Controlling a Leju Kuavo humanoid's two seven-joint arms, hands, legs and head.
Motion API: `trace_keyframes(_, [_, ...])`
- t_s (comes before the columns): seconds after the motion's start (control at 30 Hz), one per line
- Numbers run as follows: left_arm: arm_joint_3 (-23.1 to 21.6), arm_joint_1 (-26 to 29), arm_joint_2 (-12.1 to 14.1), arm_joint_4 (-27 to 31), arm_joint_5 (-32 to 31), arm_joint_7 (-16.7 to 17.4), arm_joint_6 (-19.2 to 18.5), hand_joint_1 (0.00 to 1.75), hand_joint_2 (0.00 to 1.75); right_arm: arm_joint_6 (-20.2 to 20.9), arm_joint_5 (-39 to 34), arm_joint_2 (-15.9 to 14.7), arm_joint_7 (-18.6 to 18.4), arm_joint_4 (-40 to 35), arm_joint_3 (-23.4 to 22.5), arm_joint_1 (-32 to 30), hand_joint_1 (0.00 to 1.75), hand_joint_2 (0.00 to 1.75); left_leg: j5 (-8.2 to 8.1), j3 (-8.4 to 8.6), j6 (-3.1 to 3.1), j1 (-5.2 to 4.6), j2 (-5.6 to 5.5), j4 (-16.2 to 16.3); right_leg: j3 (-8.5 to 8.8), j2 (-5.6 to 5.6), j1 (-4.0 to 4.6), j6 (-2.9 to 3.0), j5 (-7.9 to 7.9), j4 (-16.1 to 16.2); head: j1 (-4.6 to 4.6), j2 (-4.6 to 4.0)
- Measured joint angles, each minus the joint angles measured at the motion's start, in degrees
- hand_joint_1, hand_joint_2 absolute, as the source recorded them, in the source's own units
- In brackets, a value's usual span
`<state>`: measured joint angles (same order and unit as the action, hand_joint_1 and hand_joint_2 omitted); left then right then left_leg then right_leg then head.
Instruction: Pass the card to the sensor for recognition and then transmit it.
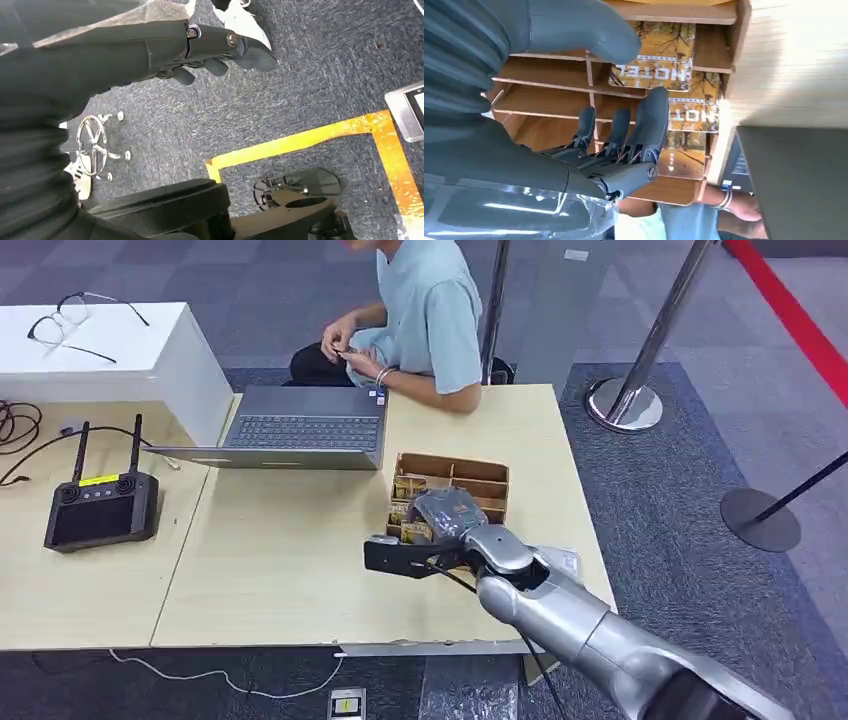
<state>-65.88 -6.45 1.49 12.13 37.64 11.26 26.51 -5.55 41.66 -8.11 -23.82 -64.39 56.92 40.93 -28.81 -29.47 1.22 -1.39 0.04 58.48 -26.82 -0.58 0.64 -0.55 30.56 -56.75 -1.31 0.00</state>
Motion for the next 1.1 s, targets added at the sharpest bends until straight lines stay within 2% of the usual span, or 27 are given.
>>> trace_keyframes(0.07, [0.0, 0.0, 0.0, 0.0, 0.0, 0.0, -0.11, 0.0, 1.75, -0.02, 0.07, 0.02, -0.11, 0.28, 0.11, 0.12, 0.87, 1.75, 0.0, 0.0, 0.0, 0.0, 0.0, 0.0, 0.0, 0.0, 0.0, 0.0, 0.0, 0.0, -0.02, 0.0])
trace_keyframes(0.33, [0.0, 0.01, 0.0, 0.0, 0.64, 0.18, -1.23, 0.0, 1.75, -0.13, 0.2, 0.02, -0.26, 0.79, 0.26, 0.39, 0.86, 1.75, 0.0, -0.01, 0.0, 0.0, 0.0, 0.0, 0.0, 0.0, 0.0, 0.0, 0.0, 0.0, -0.02, 0.0])
trace_keyframes(0.43, [0.02, 0.03, -0.02, 0.0, 1.62, -0.02, -3.26, 0.0, 1.75, -2.12, -1.01, 0.04, -0.52, 1.25, -0.46, 1.51, 0.86, 1.75, 0.0, 0.01, 0.0, 0.0, 0.0, 0.0, 0.0, 0.0, 0.0, 0.0, 0.0, 0.0, -0.02, 0.0])
trace_keyframes(0.63, [0.0, 0.04, 0.0, 0.0, 1.51, -0.02, -4.04, 0.0, 1.75, -2.4, -2.01, -0.02, -0.66, 1.31, -1.51, 2.49, 0.82, 1.75, 0.0, 0.01, 0.0, 0.0, 0.0, 0.0, 0.0, 0.0, 0.0, 0.0, 0.0, 0.0, -0.02, 0.0])
trace_keyframes(0.83, [0.02, 0.04, 0.0, 0.0, 1.55, -0.05, -4.13, 0.0, 1.75, -2.23, -2.01, -0.2, -1.07, 0.83, -1.84, 3.07, 0.86, 1.75, 0.0, 0.0, 0.0, 0.0, 0.0, 0.0, -0.01, 0.0, 0.0, 0.0, 0.0, 0.0, -0.02, 0.0])
trace_keyframes(1.1, [0.0, 0.03, -0.02, 0.0, 1.38, -0.09, -4.2, 0.0, 1.75, -0.02, -0.83, -0.37, -1.2, 1.44, -1.25, 2.69, 0.86, 1.75, 0.0, 0.0, 0.0, 0.0, 0.0, 0.0, -0.01, 0.0, 0.0, 0.0, 0.0, 0.0, -0.02, 0.0])
